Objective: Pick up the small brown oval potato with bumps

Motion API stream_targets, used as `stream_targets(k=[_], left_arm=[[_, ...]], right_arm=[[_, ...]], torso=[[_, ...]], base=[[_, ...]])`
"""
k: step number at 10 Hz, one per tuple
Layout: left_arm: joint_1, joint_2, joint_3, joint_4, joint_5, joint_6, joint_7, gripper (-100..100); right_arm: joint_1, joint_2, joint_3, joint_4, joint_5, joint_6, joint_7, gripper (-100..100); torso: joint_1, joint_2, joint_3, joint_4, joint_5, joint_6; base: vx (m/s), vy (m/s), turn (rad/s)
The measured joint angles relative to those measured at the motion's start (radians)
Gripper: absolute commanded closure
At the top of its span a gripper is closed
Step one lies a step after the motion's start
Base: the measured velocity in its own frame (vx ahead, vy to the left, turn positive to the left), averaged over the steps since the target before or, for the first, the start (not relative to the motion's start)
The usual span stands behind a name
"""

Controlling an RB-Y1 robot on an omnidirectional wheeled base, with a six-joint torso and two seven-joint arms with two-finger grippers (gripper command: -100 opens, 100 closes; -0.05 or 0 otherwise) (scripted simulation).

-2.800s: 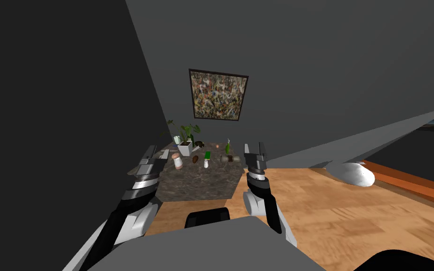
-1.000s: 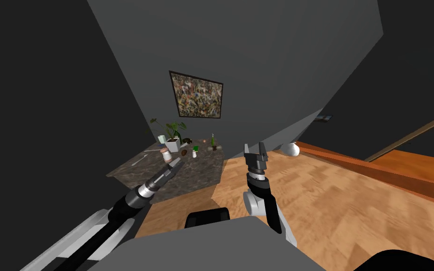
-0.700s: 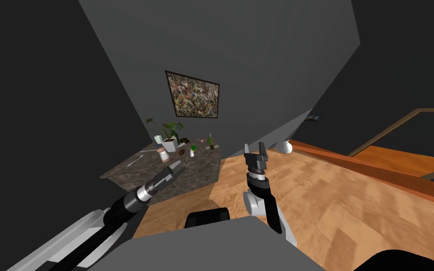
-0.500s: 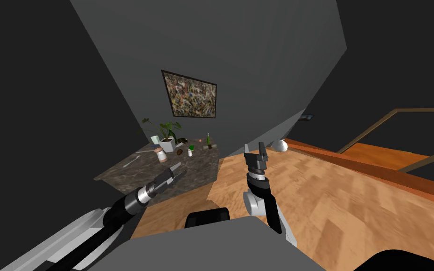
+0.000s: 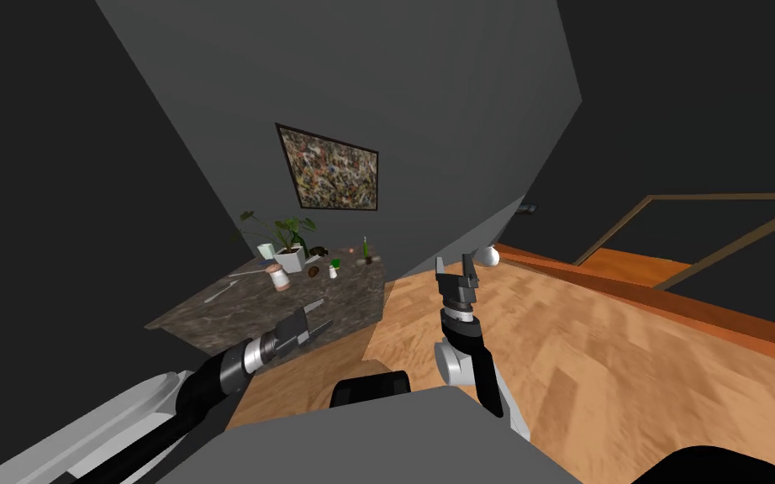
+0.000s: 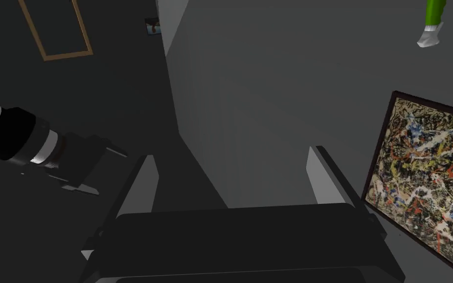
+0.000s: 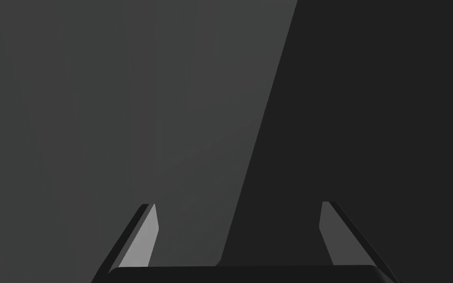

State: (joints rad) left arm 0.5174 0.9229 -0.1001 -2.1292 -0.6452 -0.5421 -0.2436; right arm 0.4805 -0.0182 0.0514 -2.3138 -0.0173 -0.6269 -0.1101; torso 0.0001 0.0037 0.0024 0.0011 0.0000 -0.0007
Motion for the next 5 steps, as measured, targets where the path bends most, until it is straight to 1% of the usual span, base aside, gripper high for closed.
stream_targets(k=[1,2,3,4,5], left_arm=[[-0.003,0.035,-0.002,0.018,-0.025,-0.007,-0.012,-100],[0.0,0.062,-0.008,0.023,-0.052,-0.009,-0.023,-100],[0.007,0.089,-0.019,0.033,-0.082,-0.011,-0.043,-100],[0.009,0.118,-0.026,0.035,-0.111,-0.009,-0.054,-100],[0.023,0.146,-0.028,0.042,-0.139,-0.012,-0.073,-100]], right_arm=[[0.0,0.0,0.0,0.0,0.0,0.0,0.0,0],[0.0,0.0,0.0,0.0,0.0,0.0,0.0,0],[0.0,0.0,0.0,0.0,0.0,0.0,0.0,0],[0.0,0.0,0.0,0.0,0.0,0.0,0.0,0],[0.0,0.0,0.0,0.0,0.0,0.0,0.0,0]], torso=[[0.0,0.0,0.0,0.0,0.0,0.001],[0.0,0.0,0.0,0.0,0.0,0.0],[-0.001,0.0,0.0,0.0,0.0,0.001],[0.0,0.0,0.0,0.0,0.0,0.0],[0.0,0.0,0.0,0.0,0.0,0.0]], base=[[-0.054,-0.035,-0.097],[-0.056,-0.051,-0.199],[-0.047,-0.043,-0.085],[-0.051,-0.042,-0.162],[-0.043,-0.032,-0.08]])
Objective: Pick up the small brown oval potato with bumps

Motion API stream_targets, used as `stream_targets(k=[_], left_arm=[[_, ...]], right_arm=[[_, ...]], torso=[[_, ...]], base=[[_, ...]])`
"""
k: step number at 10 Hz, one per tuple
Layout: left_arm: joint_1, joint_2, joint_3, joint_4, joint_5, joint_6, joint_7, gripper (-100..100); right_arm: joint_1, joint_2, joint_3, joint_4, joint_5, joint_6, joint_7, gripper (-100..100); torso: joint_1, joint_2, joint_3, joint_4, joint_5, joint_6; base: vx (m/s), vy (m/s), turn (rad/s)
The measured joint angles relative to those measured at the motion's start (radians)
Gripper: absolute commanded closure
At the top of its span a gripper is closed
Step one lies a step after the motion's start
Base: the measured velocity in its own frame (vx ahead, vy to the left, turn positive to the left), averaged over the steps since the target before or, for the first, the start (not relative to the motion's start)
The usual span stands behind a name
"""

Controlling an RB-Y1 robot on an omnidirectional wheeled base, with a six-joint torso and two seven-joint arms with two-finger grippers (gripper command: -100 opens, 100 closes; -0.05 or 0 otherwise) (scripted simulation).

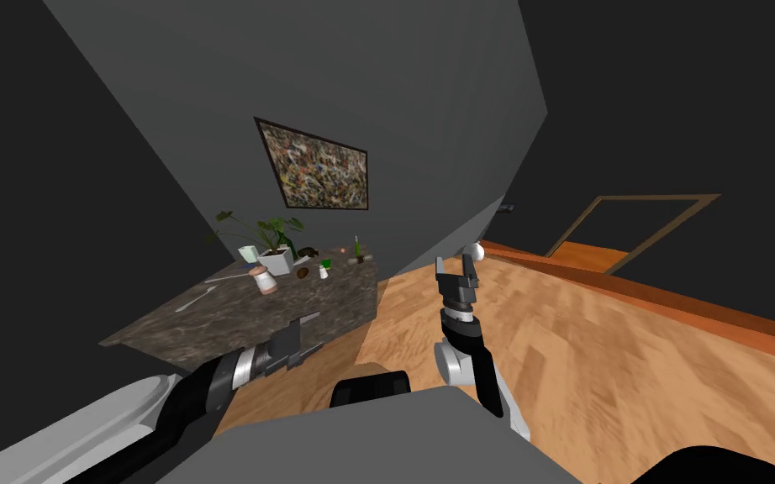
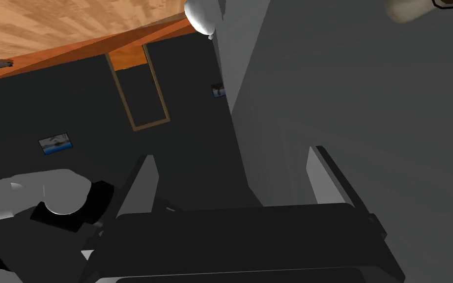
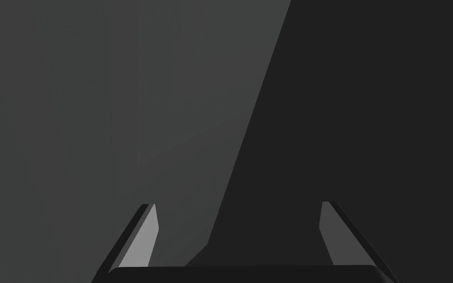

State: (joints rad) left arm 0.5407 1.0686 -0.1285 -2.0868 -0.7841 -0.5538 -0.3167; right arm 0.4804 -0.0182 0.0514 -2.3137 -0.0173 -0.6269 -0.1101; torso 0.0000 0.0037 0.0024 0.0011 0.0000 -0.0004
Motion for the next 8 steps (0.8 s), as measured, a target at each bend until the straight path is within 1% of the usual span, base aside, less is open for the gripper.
stream_targets(k=[1,2,3,4,5,6,7,8], left_arm=[[0.008,0.029,-0.001,0.002,-0.027,-0.002,-0.013,-100],[0.009,0.057,-0.02,0.006,-0.061,0.007,-0.026,-100],[0.008,0.088,-0.029,0.006,-0.093,0.015,-0.032,-100],[0.005,0.122,-0.037,0.02,-0.123,0.016,-0.04,-100],[0.008,0.143,-0.039,0.034,-0.147,0.009,-0.054,-100],[0.01,0.167,-0.055,0.049,-0.179,0.009,-0.073,-100],[0.017,0.191,-0.061,0.049,-0.208,0.013,-0.084,-100],[0.034,0.221,-0.053,0.058,-0.23,0.01,-0.102,-100]], right_arm=[[0.0,0.0,0.0,0.0,0.0,0.0,0.0,0],[0.0,0.0,0.0,0.0,0.0,0.0,0.0,0],[0.0,0.0,0.0,0.0,0.0,0.0,0.0,0],[0.0,0.0,0.0,0.0,0.0,0.0,0.0,0],[0.0,0.0,0.0,0.0,0.0,0.0,0.0,0],[0.0,0.0,0.0,0.0,0.0,0.0,0.0,0],[0.0,0.0,0.0,0.0,0.0,0.0,0.0,0],[0.0,0.0,0.0,0.0,0.0,0.0,0.0,0]], torso=[[0.001,0.0,0.0,0.0,0.0,-0.001],[0.0,-0.001,0.0,0.0,0.0,0.0],[0.001,-0.001,-0.001,0.0,0.0,0.0],[0.0,-0.002,-0.001,0.0,0.0,0.0],[0.001,-0.002,-0.001,0.0,0.0,-0.001],[0.001,-0.002,-0.001,-0.001,0.0,0.0],[0.001,-0.003,-0.001,0.0,0.0,-0.001],[0.001,-0.003,-0.002,-0.001,0.0,0.0]], base=[[-0.037,-0.043,-0.168],[-0.029,-0.035,-0.088],[-0.026,-0.04,-0.164],[-0.015,-0.027,-0.081],[-0.014,-0.034,-0.158],[-0.012,-0.025,-0.082],[-0.004,-0.03,-0.167],[-0.002,-0.021,-0.068]])
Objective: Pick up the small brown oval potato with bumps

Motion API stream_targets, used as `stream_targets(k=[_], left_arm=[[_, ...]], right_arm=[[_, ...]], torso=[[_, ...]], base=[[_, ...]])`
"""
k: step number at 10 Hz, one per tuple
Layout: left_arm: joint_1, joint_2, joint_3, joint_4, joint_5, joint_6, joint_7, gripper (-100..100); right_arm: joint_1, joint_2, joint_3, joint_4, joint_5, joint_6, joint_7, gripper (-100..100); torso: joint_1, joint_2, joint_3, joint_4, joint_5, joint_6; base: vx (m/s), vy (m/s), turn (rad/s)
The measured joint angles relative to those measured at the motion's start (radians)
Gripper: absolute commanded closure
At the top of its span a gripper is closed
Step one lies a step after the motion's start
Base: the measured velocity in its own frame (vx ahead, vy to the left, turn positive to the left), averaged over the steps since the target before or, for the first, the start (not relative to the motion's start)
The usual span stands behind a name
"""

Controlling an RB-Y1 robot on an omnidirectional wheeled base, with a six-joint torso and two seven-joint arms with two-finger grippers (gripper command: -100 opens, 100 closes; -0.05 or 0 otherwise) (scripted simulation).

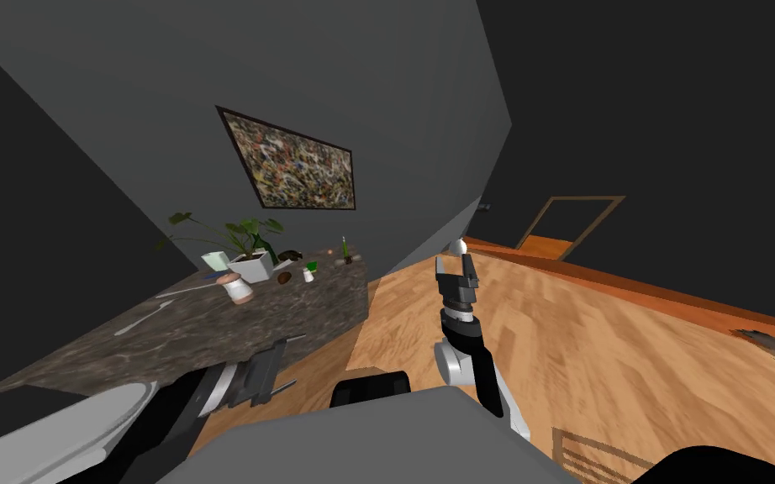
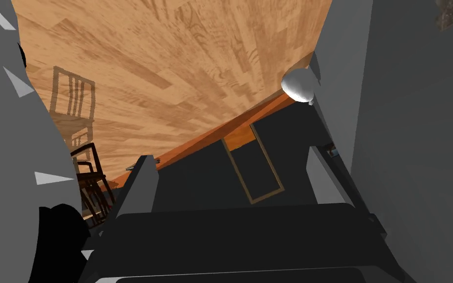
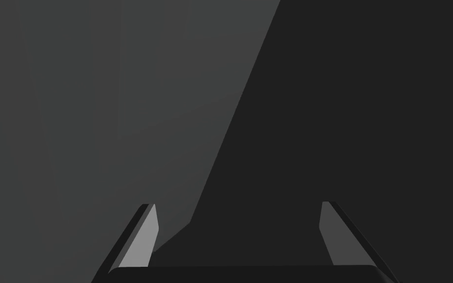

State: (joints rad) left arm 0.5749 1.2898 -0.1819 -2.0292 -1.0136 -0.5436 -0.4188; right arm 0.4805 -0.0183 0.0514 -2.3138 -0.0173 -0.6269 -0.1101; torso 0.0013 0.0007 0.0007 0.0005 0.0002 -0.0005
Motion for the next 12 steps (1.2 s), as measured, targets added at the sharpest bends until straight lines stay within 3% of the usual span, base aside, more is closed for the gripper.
stream_targets(k=[5,6,10,12], left_arm=[[-0.002,0.116,-0.05,0.045,-0.141,0.012,-0.049,-100],[0.026,0.145,-0.047,0.044,-0.169,0.023,-0.066,-100],[0.035,0.236,-0.079,0.089,-0.28,0.038,-0.115,-100],[0.006,0.27,-0.135,0.116,-0.394,0.053,-0.105,-100]], right_arm=[[0.0,0.0,0.0,0.0,0.0,0.0,0.0,0],[0.0,0.0,0.0,0.0,0.0,0.0,0.0,0],[0.0,0.0,0.0,0.0,0.0,0.0,0.0,0],[0.0,0.0,0.0,0.0,0.0,0.0,0.0,0]], torso=[[0.001,-0.002,-0.001,0.0,0.0,-0.001],[0.001,-0.002,-0.001,0.0,0.0,0.0],[0.004,-0.004,-0.002,-0.001,0.001,-0.001],[0.005,-0.006,-0.004,-0.001,0.001,0.0]], base=[[0.014,-0.013,-0.112],[0.026,-0.001,-0.068],[0.055,0.02,-0.123],[0.082,0.036,-0.122]])
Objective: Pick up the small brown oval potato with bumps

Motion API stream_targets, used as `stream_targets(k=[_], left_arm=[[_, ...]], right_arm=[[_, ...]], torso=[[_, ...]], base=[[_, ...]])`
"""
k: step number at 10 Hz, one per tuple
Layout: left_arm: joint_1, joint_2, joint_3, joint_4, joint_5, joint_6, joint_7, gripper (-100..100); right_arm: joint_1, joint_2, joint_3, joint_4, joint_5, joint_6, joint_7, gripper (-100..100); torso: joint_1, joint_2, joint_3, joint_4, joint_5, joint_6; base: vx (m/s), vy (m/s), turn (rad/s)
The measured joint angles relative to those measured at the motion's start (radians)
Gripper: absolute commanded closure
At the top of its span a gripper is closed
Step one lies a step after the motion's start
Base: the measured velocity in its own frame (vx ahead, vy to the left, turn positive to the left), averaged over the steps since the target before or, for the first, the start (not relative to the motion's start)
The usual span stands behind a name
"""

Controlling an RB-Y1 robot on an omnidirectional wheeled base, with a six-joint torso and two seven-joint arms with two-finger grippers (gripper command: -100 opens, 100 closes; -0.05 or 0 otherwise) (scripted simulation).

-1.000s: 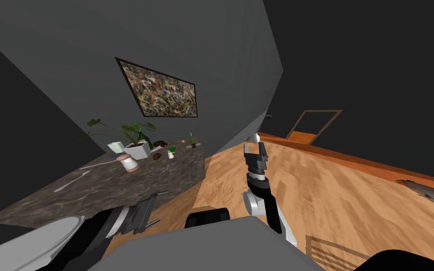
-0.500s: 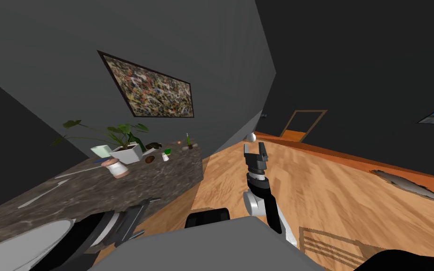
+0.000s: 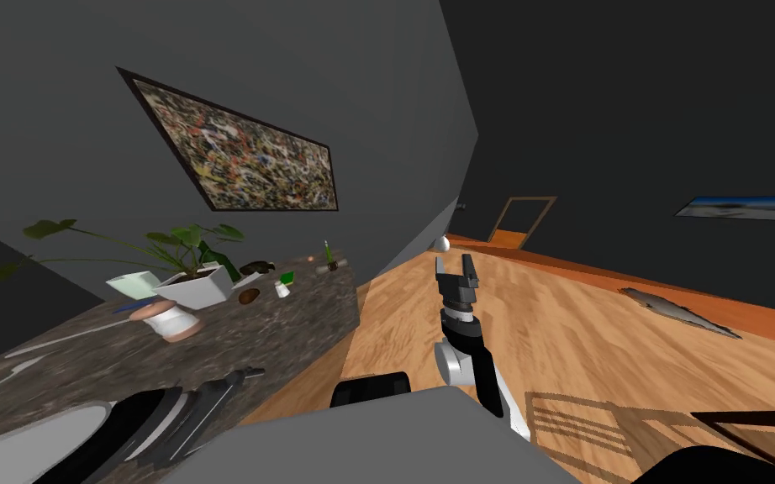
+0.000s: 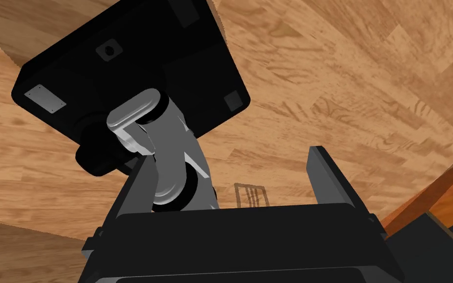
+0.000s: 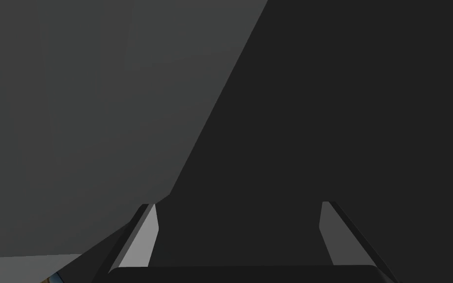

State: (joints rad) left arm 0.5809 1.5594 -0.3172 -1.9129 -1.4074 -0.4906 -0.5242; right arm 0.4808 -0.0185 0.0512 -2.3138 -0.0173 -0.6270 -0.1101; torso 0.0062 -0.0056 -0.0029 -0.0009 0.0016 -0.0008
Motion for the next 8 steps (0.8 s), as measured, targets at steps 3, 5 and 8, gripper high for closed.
stream_targets(k=[3,5,8], left_arm=[[0.048,0.07,0.03,0.007,-0.011,0.011,-0.038,-100],[0.051,0.092,0.011,0.04,-0.066,0.022,-0.067,-100],[0.055,0.155,-0.001,0.079,-0.148,0.039,-0.088,-100]], right_arm=[[0.0,0.0,0.0,0.0,0.0,0.0,0.0,0],[0.0,0.0,0.0,0.0,0.0,0.0,0.0,0],[0.0,0.0,0.0,0.0,0.0,0.0,0.0,0]], torso=[[-0.001,0.002,0.001,0.001,0.0,0.0],[0.001,-0.001,0.0,0.0,0.0,-0.001],[0.008,-0.006,-0.003,-0.001,0.002,0.0]], base=[[0.066,0.039,-0.089],[0.102,0.069,-0.06],[0.171,0.171,-0.14]])
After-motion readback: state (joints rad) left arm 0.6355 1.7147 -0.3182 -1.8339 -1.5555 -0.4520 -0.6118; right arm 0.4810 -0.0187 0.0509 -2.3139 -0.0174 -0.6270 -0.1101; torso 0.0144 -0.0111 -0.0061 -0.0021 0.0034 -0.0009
